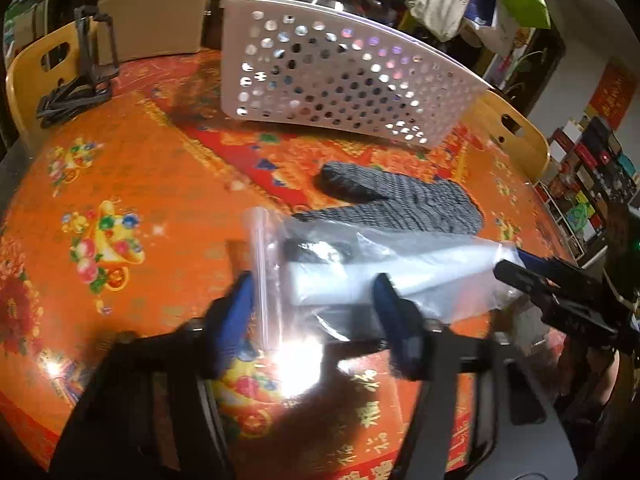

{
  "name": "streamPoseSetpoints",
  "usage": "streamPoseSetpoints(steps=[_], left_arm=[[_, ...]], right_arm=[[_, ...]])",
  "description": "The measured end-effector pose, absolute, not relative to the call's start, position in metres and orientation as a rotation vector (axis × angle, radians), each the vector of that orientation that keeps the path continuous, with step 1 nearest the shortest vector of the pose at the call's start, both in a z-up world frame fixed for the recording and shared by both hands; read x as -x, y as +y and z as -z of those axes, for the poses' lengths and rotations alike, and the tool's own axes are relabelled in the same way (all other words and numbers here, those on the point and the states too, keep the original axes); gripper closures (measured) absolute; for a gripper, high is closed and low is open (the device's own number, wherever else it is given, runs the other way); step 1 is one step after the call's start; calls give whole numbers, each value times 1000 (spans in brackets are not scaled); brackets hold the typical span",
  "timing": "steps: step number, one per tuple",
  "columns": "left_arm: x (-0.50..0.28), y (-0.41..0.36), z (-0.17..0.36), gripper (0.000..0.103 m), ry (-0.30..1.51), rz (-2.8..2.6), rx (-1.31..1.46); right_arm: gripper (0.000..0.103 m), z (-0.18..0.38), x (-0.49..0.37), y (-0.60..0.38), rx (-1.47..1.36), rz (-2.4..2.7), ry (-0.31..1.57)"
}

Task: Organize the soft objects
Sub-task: 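Move both grippers to the clear plastic bag on the table, then close the left gripper on the clear bag while the right gripper grips its other end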

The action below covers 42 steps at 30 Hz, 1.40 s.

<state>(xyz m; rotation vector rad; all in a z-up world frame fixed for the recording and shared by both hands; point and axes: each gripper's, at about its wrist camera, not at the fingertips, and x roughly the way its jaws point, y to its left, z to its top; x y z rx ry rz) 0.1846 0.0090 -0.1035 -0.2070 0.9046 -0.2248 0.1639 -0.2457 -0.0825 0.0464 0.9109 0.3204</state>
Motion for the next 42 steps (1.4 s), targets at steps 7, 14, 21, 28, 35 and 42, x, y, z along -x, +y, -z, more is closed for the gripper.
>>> streamPoseSetpoints(steps=[7,14,21,28,35,42], left_arm=[[-178,1,104,83,875,268,197],[-166,8,102,90,815,280,219],[-154,10,96,91,767,276,206],[-145,16,92,91,727,302,219],[-142,18,93,92,717,314,241],[-130,21,78,92,670,319,242]], right_arm=[[80,83,-162,-241,-22,-328,903],[92,76,-153,-236,2,-340,836],[94,69,-145,-238,-5,-361,773],[95,64,-139,-237,-8,-370,733],[95,62,-134,-240,-16,-371,701],[97,46,-125,-235,-13,-384,659]])
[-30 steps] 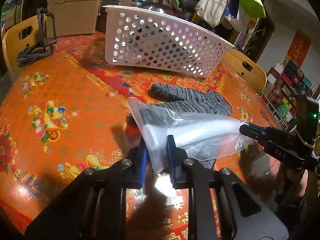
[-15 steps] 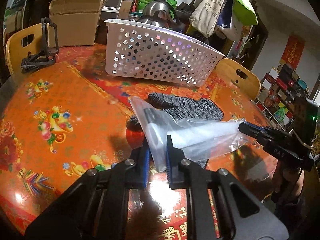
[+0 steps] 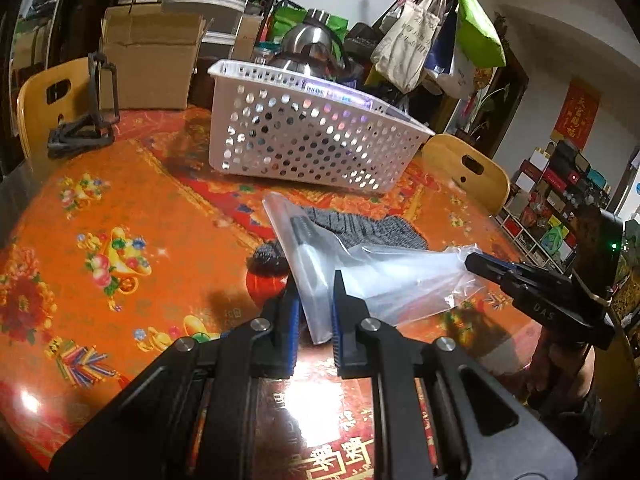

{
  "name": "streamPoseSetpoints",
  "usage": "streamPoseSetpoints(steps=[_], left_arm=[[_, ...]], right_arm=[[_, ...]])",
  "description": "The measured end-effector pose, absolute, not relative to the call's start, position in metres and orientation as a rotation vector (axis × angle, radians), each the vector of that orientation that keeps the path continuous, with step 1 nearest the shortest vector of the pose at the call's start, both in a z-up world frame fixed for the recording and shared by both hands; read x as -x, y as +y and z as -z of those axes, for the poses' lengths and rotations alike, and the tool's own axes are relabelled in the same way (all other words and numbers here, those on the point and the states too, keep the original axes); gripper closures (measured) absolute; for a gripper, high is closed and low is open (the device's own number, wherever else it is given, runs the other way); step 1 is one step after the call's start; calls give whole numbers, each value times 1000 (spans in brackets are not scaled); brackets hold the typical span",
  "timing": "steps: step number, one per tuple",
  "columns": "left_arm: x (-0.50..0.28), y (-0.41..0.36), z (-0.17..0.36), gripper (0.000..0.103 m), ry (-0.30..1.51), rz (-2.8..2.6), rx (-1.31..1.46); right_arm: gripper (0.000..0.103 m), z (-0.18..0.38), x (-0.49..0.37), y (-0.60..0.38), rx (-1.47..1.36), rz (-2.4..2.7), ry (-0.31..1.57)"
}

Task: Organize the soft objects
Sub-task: 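Carry the clear bag over the basket, lower it in and open both grippers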

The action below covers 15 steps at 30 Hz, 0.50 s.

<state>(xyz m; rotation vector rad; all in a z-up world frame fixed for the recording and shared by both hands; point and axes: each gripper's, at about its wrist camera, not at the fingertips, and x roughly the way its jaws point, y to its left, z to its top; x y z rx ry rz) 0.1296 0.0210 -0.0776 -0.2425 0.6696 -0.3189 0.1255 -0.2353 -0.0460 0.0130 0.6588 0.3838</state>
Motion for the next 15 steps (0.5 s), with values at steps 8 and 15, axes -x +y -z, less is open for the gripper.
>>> streamPoseSetpoints(steps=[8,15], left_arm=[[-120,23,51,92,621,350,261],[-130,26,24,92,607,375,297]], right_arm=[[97,5,-124,-242,-13,-382,590],[98,-25,-147,-246,-6,-389,577]])
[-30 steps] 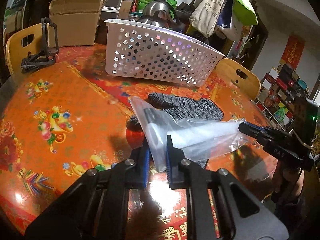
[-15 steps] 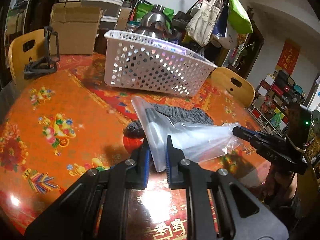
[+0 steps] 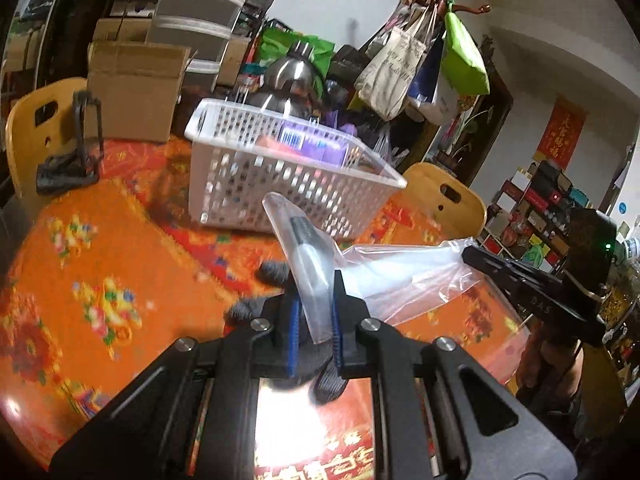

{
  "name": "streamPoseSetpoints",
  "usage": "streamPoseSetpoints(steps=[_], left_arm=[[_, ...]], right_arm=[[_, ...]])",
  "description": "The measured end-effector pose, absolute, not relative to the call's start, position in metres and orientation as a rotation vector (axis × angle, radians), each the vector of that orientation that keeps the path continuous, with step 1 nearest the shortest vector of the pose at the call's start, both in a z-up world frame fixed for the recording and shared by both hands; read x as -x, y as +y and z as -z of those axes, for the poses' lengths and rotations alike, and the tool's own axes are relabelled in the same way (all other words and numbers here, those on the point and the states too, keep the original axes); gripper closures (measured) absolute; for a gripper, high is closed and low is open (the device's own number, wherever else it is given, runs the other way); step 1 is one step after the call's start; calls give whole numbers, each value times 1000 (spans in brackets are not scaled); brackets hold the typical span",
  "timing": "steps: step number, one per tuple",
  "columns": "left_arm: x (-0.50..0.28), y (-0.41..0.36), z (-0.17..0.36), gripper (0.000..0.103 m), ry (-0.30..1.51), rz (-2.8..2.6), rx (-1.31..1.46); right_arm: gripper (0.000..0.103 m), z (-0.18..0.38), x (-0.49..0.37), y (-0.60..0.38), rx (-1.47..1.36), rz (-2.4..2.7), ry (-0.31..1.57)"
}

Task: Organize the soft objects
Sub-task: 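Carry the clear bag over the basket, lower it in and open both grippers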

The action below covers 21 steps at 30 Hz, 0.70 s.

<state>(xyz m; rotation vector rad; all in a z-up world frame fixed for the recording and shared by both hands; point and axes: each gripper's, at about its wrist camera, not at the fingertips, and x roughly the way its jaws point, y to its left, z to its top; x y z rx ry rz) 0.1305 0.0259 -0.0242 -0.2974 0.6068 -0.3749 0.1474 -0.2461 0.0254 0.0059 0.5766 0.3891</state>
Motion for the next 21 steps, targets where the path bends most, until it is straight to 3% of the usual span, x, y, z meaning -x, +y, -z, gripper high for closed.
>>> streamPoseSetpoints(steps=[10,21], left_arm=[[-185,23,-71,92,535,398,251],[-267,26,-140,92,503,309,199]], right_arm=[[98,-97,-216,-246,-14,-384,524],[98,-123,-307,-223,41,-325,535]])
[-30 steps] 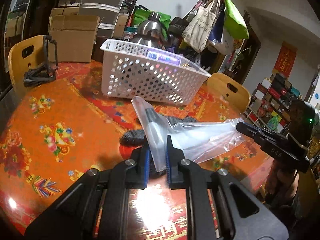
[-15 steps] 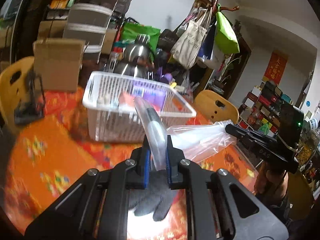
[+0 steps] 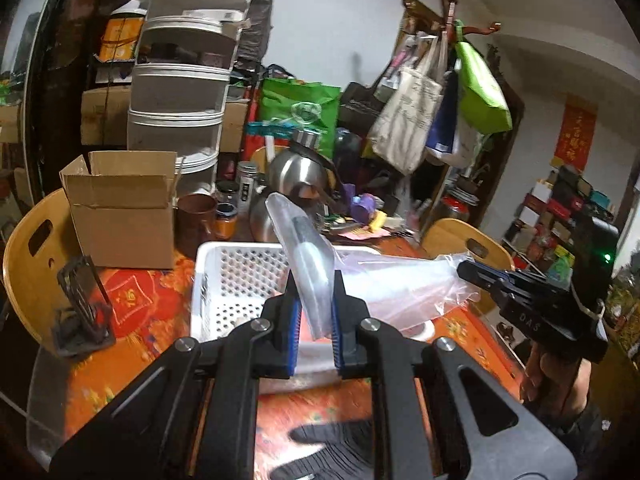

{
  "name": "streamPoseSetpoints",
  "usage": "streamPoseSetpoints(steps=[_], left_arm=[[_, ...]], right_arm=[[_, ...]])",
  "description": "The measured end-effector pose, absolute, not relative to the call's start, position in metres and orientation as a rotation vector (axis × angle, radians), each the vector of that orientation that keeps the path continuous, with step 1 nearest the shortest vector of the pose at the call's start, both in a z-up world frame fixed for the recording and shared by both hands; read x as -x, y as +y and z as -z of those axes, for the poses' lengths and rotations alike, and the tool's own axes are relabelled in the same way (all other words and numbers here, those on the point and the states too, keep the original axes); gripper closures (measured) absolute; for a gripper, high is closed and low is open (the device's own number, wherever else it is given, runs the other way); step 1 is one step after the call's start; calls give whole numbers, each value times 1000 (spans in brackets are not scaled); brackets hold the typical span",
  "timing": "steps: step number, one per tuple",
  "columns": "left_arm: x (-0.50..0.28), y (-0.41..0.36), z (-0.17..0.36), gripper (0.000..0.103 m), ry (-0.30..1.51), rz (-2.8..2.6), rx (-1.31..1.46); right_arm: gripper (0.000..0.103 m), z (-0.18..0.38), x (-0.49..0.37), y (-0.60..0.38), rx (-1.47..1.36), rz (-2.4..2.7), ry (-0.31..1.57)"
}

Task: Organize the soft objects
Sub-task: 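Carry the clear bag over the basket, lower it in and open both grippers, then move both grippers to the gray knit glove on the table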

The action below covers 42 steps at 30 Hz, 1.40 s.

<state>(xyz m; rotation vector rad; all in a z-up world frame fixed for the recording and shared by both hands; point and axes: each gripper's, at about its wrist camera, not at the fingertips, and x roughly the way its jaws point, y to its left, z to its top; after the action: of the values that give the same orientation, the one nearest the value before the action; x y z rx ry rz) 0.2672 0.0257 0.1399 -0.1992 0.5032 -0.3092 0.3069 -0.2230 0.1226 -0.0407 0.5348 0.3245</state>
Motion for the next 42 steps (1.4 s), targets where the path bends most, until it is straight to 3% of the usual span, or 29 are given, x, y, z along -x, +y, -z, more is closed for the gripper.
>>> streamPoseSetpoints(steps=[6,17,18,19,20,21,22,24,42], left_arm=[[-331,32,-140,92,545,256,204],[-396,22,-88,91,642,212,199],[-400,22,-83,89,647,201,195],[-404,22,-77,79,655,190,189],[-408,21,-73,65,663,184,188],[-411,21,-69,39,673,175,183],[-418,20,-62,20,692,154,169],[-427,21,-51,18,726,106,144],[-399,14,-34,18,751,80,77]], right_arm=[[98,-112,-349,-215,75,-297,566],[98,-63,-379,-218,49,-306,640],[98,-59,-379,-217,56,-305,642],[96,-56,-380,-217,60,-301,644],[94,-52,-380,-217,54,-299,646],[84,-49,-381,-218,45,-298,652],[58,-47,-383,-219,34,-298,661],[22,-43,-383,-220,34,-278,658],[20,-31,-346,-232,-1,-291,713]])
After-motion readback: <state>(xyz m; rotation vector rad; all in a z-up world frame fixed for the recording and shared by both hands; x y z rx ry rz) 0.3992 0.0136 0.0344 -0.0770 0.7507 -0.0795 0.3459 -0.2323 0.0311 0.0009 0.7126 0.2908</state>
